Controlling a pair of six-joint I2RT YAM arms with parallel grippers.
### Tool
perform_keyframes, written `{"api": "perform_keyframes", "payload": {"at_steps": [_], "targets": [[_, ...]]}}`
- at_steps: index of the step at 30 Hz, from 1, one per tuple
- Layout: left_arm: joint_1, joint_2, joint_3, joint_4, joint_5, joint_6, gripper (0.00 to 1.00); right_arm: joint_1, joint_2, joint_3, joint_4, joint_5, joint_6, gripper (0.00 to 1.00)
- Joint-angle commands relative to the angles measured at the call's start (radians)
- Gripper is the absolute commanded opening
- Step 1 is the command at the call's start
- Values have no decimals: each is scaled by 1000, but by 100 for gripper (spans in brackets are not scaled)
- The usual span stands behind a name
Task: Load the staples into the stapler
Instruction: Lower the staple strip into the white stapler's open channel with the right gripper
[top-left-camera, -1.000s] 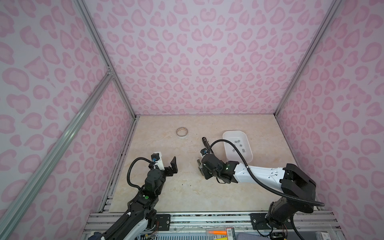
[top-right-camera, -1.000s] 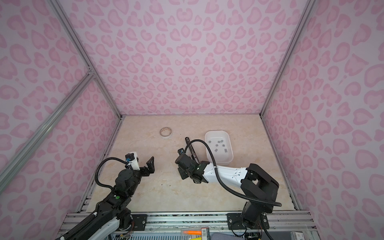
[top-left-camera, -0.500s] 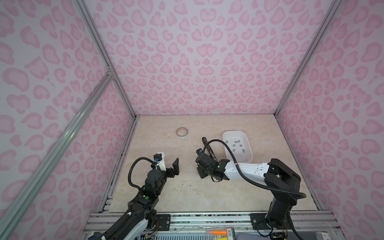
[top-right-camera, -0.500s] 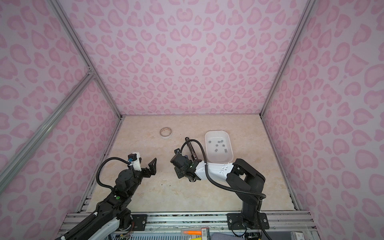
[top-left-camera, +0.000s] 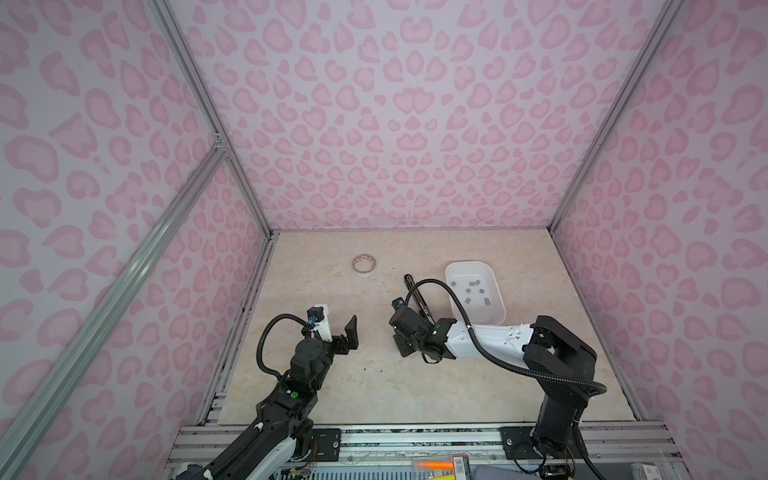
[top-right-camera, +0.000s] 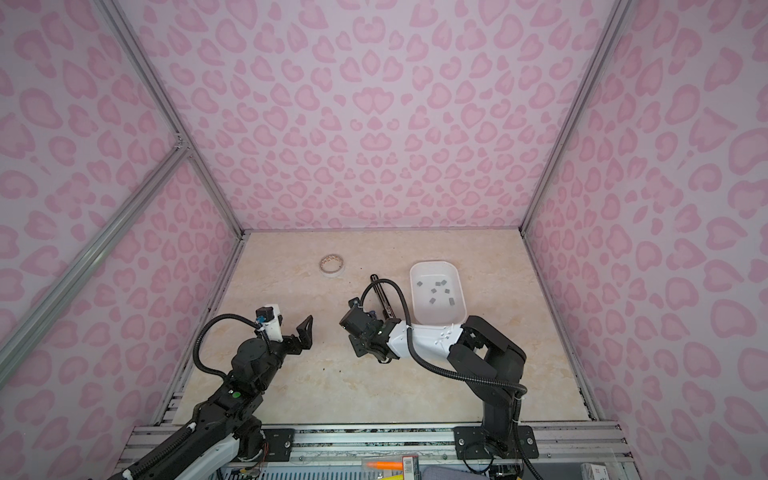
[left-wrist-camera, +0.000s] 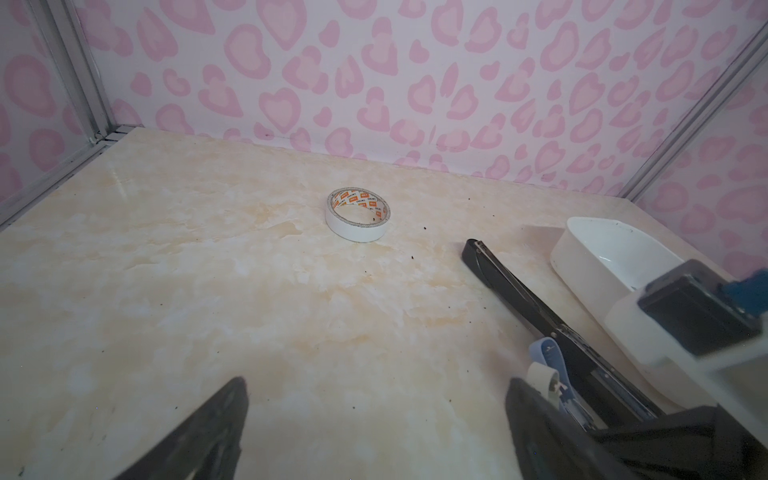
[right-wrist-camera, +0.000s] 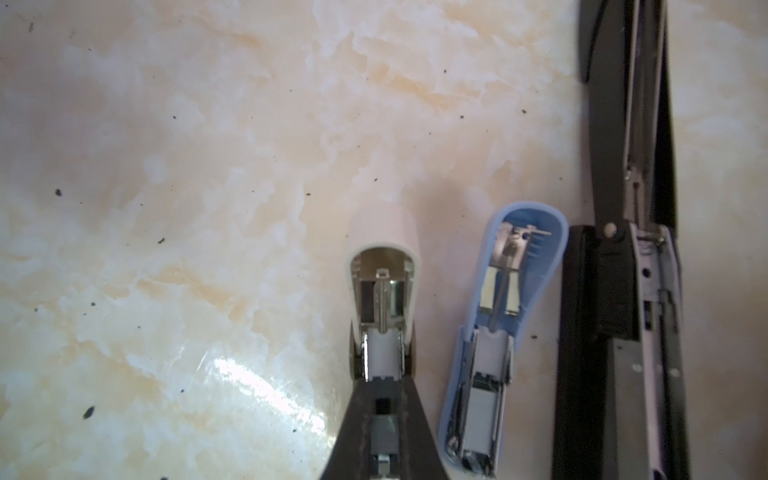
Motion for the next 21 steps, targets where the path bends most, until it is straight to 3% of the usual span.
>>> {"api": "perform_keyframes", "payload": {"at_steps": [1, 21], "targets": [[0, -9, 0, 42, -9, 5, 97, 1, 10, -5, 1, 11, 1, 9], [0, -7, 2, 42, -13, 4, 97, 6, 25, -4, 6, 6, 6, 9]]}}
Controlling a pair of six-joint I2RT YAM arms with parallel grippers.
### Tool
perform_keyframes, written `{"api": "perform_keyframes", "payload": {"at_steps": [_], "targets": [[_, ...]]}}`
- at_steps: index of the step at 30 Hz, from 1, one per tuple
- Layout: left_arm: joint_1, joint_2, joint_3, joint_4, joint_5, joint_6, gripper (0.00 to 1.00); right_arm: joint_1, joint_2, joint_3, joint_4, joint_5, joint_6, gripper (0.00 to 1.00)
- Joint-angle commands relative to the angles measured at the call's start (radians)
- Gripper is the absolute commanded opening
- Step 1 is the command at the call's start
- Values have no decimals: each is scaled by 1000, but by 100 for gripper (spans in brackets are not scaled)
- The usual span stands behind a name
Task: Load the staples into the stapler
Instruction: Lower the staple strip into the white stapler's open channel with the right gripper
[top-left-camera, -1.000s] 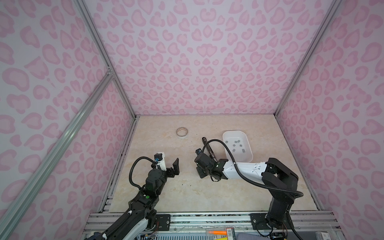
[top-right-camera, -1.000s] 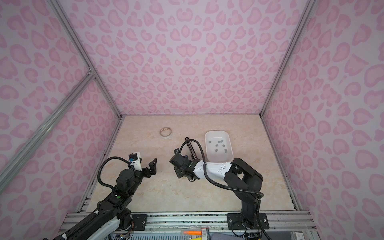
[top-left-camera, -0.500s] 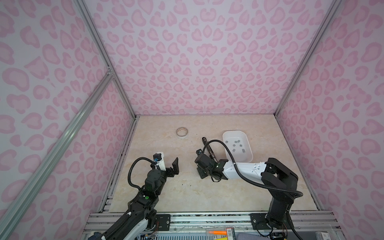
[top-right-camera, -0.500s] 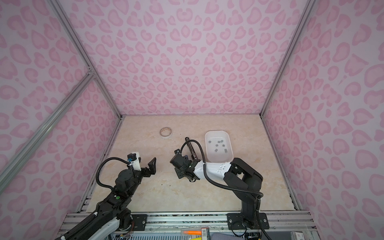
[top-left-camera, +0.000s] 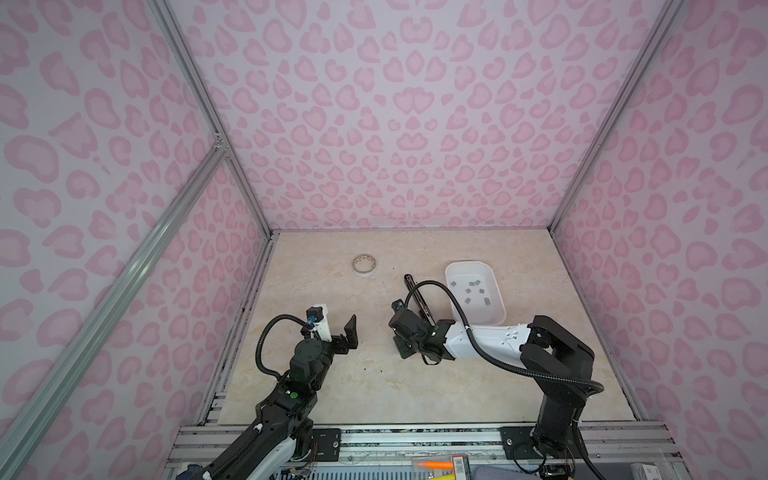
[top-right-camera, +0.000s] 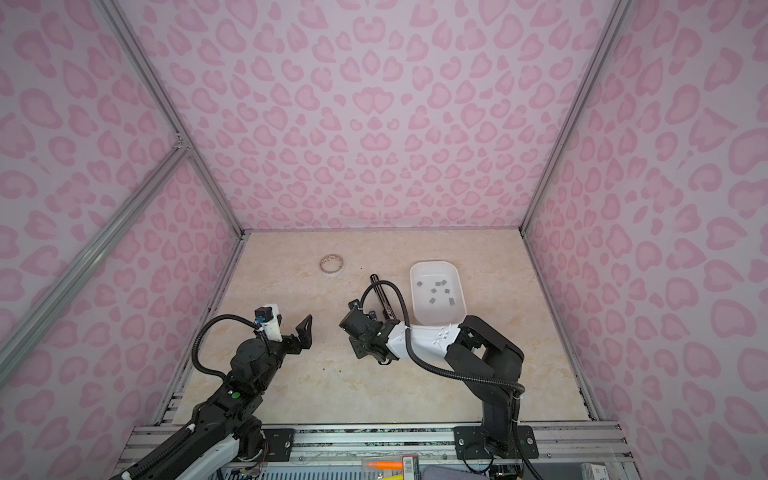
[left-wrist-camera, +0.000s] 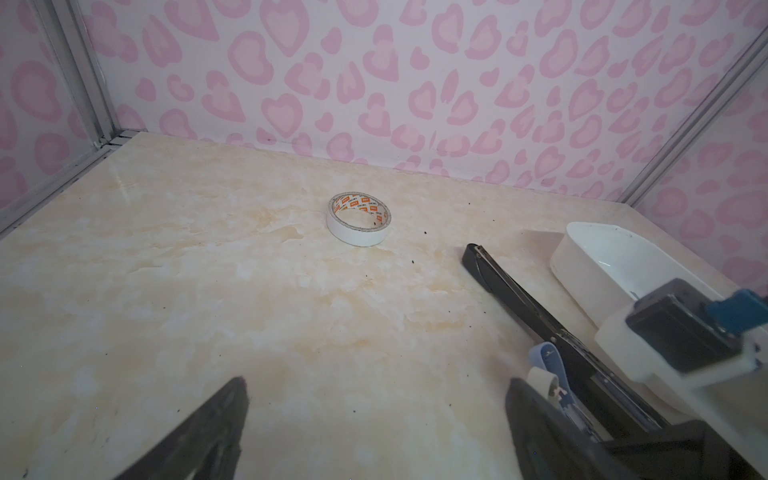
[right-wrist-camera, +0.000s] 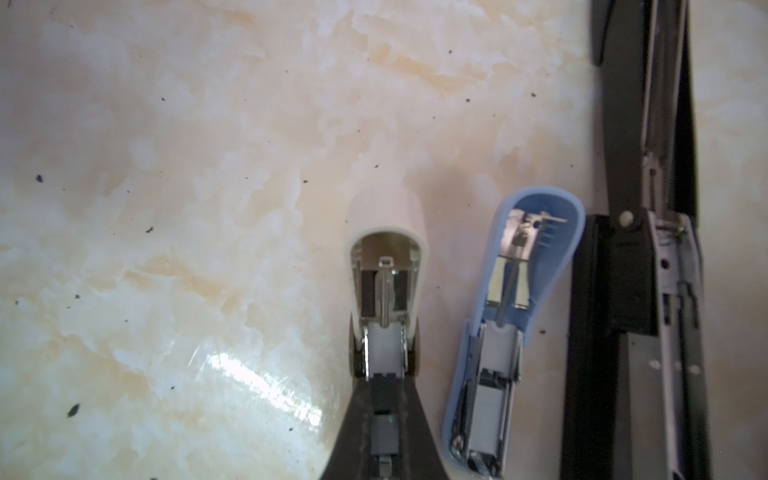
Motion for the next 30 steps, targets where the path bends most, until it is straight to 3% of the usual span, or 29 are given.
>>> {"api": "perform_keyframes", "payload": {"at_steps": [1, 30], "targets": [[0, 0, 2, 41, -8, 4, 97, 2, 12, 0, 5, 7, 3, 9], [0, 1, 1, 41, -9, 5, 97, 13, 17, -10, -14, 18, 44, 9]]}}
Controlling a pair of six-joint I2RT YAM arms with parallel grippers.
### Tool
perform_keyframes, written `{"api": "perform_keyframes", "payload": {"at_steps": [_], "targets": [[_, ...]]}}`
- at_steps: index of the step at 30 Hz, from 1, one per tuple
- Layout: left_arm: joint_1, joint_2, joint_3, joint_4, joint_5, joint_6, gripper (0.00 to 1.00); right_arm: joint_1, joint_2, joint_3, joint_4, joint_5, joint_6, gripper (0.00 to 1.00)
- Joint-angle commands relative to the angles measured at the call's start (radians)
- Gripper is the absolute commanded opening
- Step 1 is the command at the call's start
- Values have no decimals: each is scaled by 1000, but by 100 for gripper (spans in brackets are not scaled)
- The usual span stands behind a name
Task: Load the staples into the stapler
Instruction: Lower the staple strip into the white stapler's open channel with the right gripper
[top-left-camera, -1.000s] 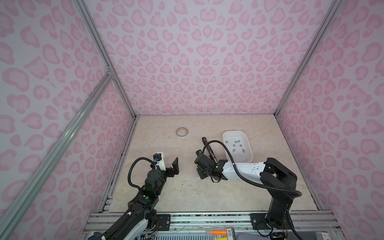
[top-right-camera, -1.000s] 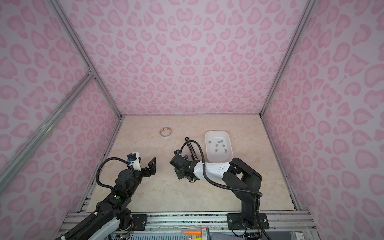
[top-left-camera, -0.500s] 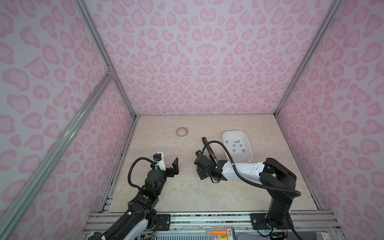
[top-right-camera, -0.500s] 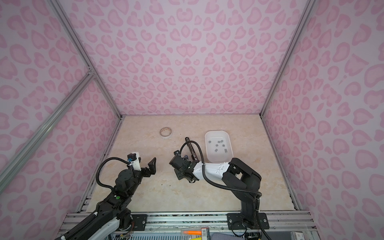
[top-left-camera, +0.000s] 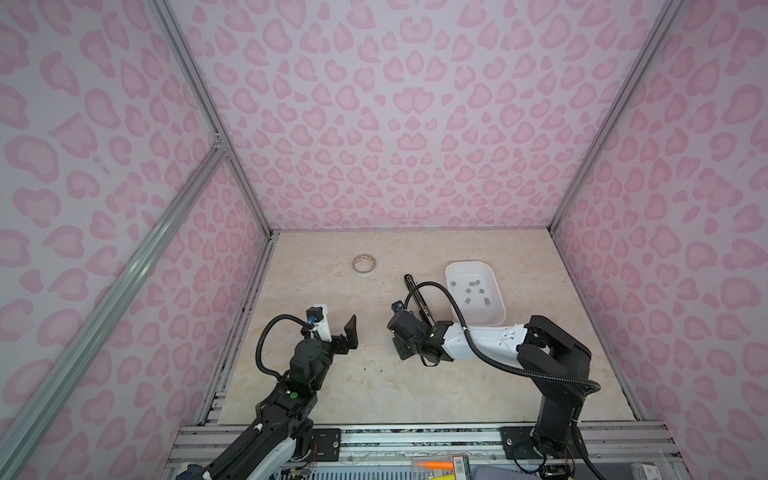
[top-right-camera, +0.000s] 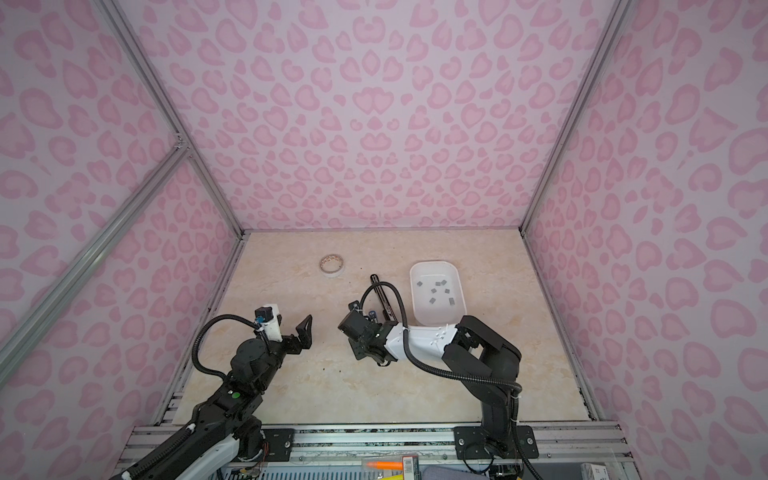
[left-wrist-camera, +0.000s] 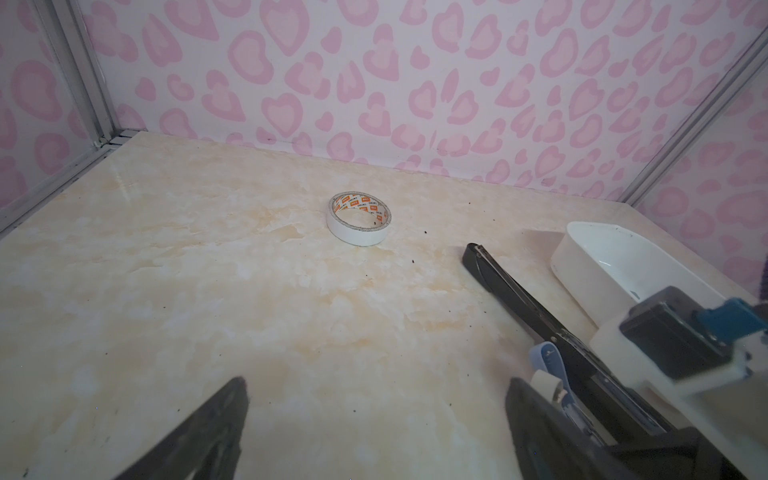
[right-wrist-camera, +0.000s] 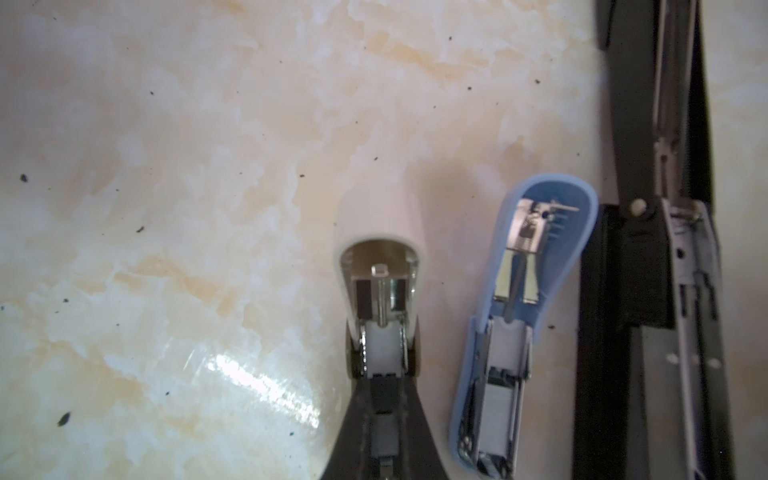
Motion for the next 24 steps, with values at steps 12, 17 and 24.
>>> {"api": "perform_keyframes", "payload": {"at_steps": [12, 17, 24], "targets": [[-1, 1, 1, 42, -8, 4, 97, 15, -15, -40, -17, -2, 30, 13], [0, -1, 1, 42, -7, 4, 97, 17, -32, -55, -6, -2, 26, 21], [0, -1, 0, 43, -7, 4, 97, 16, -54, -57, -8, 18, 18, 27]]}}
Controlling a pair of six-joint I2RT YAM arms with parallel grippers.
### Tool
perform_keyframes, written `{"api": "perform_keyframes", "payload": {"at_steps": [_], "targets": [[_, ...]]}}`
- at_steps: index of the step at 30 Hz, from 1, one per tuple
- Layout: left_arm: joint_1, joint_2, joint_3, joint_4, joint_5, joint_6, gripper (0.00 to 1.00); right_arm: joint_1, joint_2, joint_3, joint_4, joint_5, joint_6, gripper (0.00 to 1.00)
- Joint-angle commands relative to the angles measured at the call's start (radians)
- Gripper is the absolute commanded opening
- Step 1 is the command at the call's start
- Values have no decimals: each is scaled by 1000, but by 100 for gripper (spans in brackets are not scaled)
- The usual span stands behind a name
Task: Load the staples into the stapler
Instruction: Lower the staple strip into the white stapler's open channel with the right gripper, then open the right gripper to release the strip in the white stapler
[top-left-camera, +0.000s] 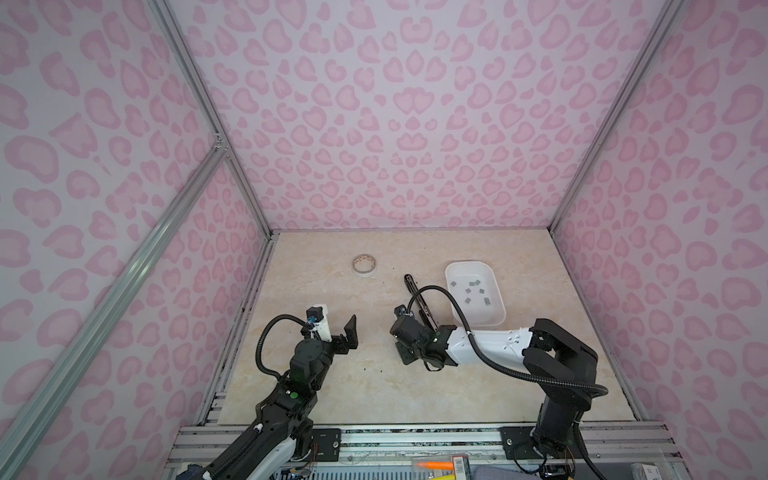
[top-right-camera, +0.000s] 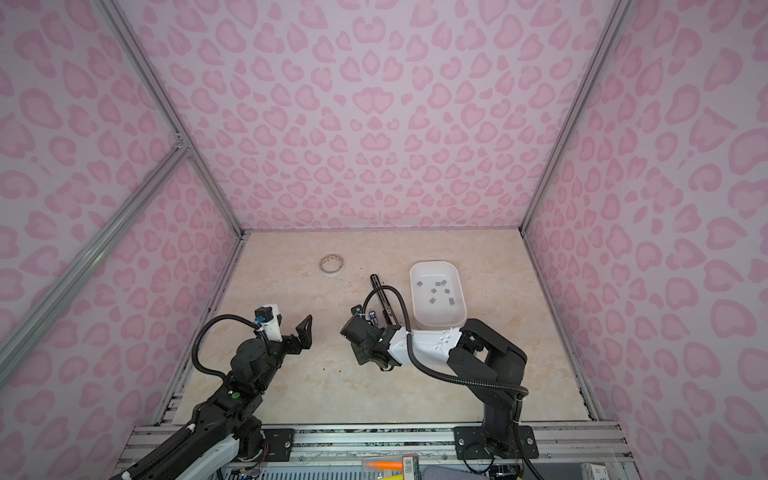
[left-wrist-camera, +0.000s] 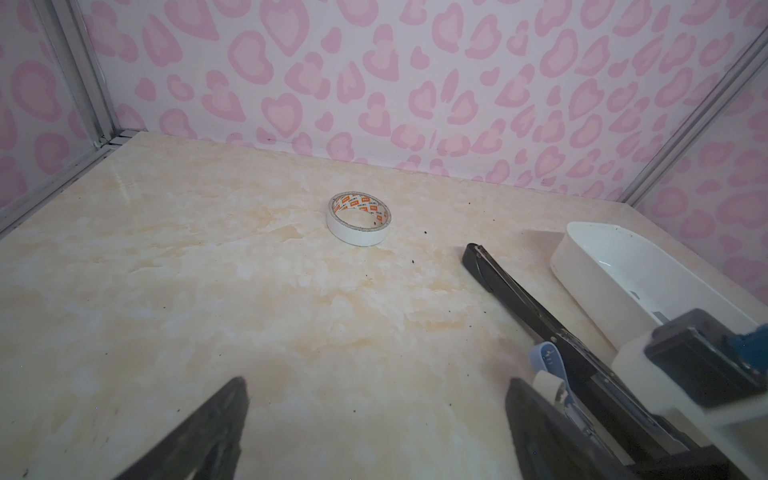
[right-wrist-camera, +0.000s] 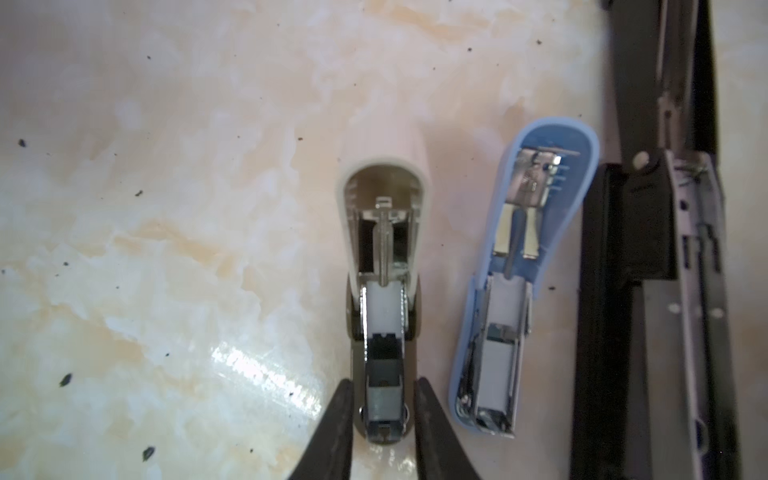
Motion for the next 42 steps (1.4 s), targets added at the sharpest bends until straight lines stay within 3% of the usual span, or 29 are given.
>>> {"api": "perform_keyframes", "payload": {"at_steps": [1, 22, 34, 37, 42], "targets": [[-1, -1, 0, 43, -8, 4, 97, -1, -14, -7, -7, 25, -6, 27], [0, -1, 0, 43, -5, 5, 97, -19, 27, -12, 7, 11, 2, 17], [-1, 41, 20, 41, -9, -24, 97, -7, -61, -49, 19, 72, -14, 17], [0, 81, 48, 33, 24, -56, 97, 2, -81, -83, 89, 62, -25, 21], [-1, 213, 125, 42, 156, -105, 97, 15, -90, -179, 266, 33, -30, 39]]}}
